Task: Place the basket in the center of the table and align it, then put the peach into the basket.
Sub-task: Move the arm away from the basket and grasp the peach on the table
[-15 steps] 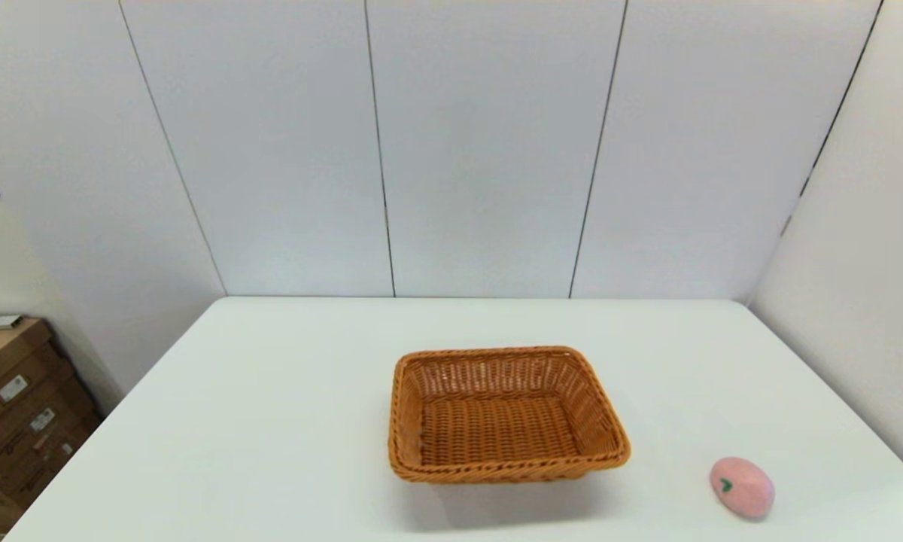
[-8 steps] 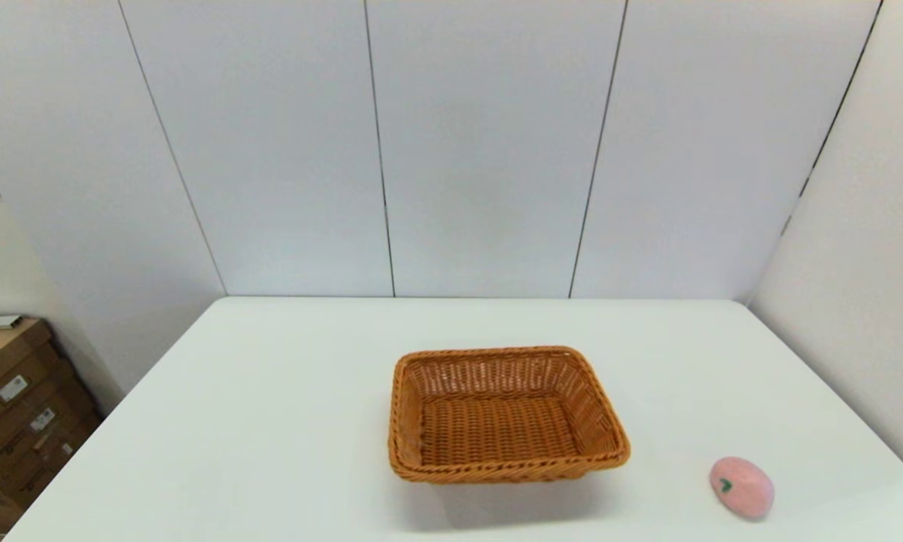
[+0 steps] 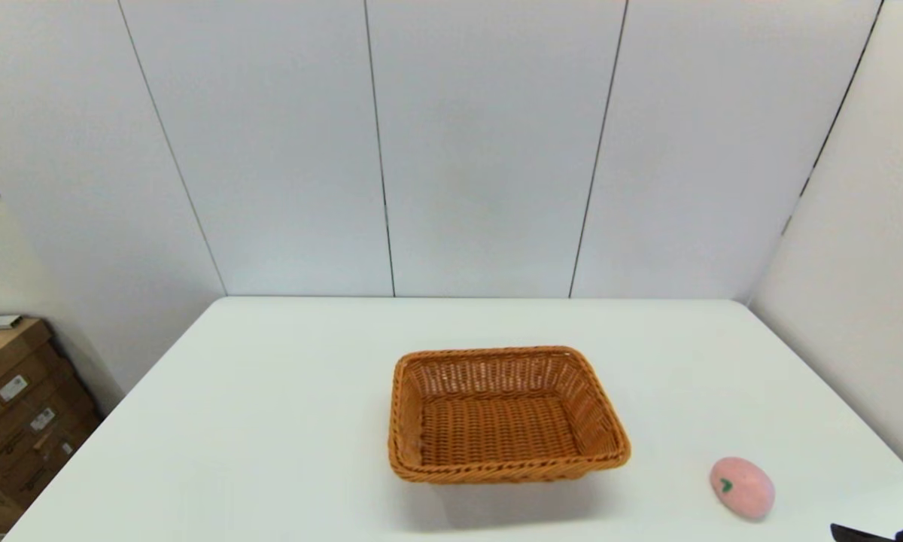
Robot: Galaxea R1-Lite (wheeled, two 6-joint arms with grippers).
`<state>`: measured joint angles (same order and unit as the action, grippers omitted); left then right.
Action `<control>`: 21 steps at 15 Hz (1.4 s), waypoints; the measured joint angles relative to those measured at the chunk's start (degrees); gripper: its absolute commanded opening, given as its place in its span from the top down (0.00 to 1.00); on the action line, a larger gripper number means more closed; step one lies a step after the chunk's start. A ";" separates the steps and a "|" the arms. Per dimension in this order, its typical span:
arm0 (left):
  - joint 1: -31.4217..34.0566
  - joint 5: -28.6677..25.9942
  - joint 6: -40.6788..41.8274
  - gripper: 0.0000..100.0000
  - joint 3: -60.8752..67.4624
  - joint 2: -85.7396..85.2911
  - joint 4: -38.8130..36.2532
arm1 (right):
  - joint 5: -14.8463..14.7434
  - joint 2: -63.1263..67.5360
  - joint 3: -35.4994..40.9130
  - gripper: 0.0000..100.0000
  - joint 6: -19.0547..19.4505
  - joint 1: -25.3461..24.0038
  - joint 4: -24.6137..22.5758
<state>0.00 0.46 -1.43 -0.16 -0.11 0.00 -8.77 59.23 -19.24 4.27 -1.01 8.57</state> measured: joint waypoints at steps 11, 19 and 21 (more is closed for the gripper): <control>0.00 0.39 -0.85 0.00 -0.02 0.00 0.00 | 5.71 42.75 2.21 0.00 -0.39 -0.28 -27.83; 0.00 1.13 -2.38 0.00 -0.02 0.01 -0.05 | 5.96 45.31 2.34 0.00 -3.36 -0.26 -35.74; 0.00 1.18 -2.47 0.00 -0.02 0.01 -0.10 | 5.99 45.75 2.56 0.00 -4.86 -0.26 -39.11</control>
<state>0.00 1.65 -3.90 -0.18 -0.10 -0.10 -2.78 104.99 -16.68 -0.60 -1.27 -30.54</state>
